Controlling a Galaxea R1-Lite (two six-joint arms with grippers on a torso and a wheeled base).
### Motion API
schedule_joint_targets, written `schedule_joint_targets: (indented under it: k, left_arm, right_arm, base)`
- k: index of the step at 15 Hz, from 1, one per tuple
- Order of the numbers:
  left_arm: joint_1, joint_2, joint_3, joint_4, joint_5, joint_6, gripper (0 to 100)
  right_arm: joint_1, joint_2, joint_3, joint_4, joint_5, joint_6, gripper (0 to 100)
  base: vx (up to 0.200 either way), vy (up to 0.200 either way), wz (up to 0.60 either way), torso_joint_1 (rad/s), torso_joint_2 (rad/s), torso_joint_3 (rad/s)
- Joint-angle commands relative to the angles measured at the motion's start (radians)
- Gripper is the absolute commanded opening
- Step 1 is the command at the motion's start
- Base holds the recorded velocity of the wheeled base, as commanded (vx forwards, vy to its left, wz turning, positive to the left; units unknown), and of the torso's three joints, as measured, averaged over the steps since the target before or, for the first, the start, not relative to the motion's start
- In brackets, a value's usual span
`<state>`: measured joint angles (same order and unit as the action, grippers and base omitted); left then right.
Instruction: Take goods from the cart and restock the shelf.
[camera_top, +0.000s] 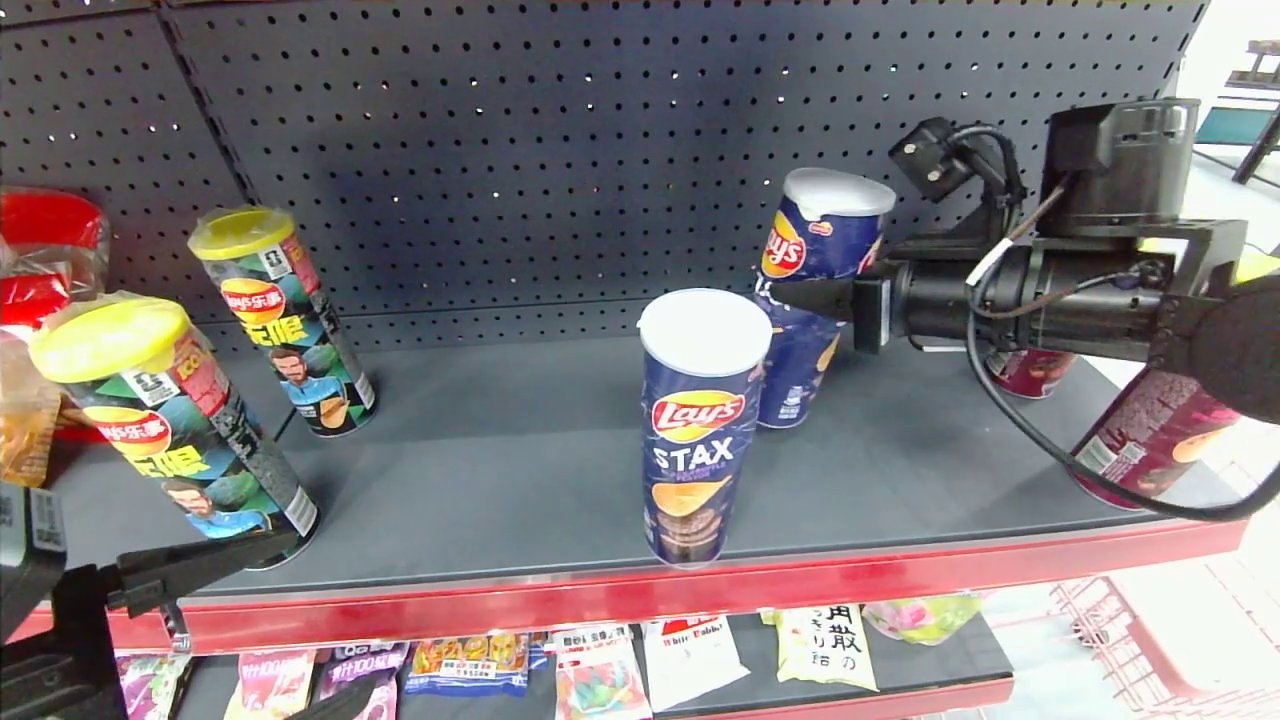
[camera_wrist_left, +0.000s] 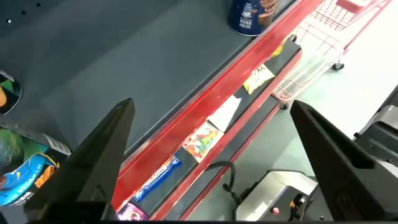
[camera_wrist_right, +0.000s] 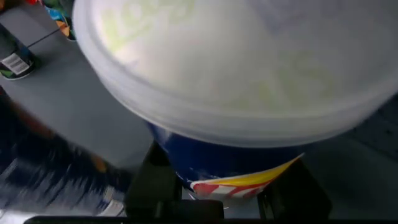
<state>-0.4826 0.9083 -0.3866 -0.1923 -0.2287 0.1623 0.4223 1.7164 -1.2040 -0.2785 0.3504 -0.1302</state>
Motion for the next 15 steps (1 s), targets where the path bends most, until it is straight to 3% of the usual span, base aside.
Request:
schedule_joint_targets:
  k: [1, 15]
  left_arm:
    - [-0.001, 0.011, 0.002, 0.002, 0.002, 0.002, 100]
    - [-0.001, -0.003, -0.003, 0.001, 0.049, 0.0, 100]
  right_arm:
    - [0.018, 0.088, -0.074, -0.001, 0.001, 0.001, 0]
    - [0.067, 0.215, -0.196, 0.001, 0.001, 0.0, 0]
  base:
    - [0.0, 0.0, 0.0, 0.0, 0.0, 0.0]
    - [0.0, 0.0, 0.0, 0.0, 0.0, 0.0]
